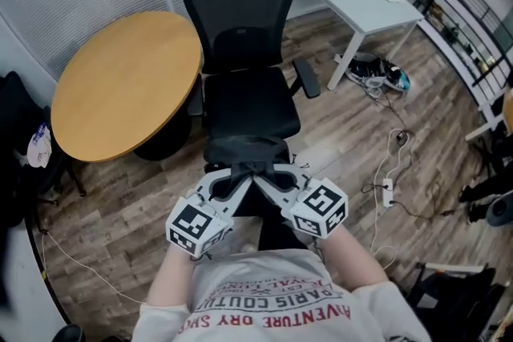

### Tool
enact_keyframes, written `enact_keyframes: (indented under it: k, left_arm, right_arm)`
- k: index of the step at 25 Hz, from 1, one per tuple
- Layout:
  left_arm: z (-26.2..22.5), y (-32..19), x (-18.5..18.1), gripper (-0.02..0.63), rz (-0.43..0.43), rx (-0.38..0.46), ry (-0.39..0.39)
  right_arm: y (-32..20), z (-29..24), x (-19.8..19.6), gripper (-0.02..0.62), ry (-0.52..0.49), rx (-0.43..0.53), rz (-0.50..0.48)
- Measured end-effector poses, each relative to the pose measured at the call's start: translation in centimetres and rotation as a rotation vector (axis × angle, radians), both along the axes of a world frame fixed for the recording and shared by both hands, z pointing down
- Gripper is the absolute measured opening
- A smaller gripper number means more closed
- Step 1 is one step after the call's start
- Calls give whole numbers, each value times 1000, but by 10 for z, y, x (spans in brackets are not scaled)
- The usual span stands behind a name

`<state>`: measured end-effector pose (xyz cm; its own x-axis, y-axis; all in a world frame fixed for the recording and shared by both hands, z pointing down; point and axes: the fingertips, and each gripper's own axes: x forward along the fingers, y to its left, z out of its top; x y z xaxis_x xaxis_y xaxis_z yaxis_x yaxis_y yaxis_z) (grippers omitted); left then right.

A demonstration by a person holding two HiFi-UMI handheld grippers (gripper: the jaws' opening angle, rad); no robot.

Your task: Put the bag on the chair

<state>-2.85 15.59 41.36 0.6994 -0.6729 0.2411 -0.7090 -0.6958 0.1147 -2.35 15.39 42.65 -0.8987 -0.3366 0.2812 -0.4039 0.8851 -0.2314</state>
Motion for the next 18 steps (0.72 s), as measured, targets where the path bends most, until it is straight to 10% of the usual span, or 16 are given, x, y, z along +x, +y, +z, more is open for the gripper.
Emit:
enact_keyframes:
  k: [18]
  left_arm:
    - [29, -236, 24, 55, -160, -66, -11]
  right_arm:
    - [-233, 29, 23, 48, 73, -3, -256]
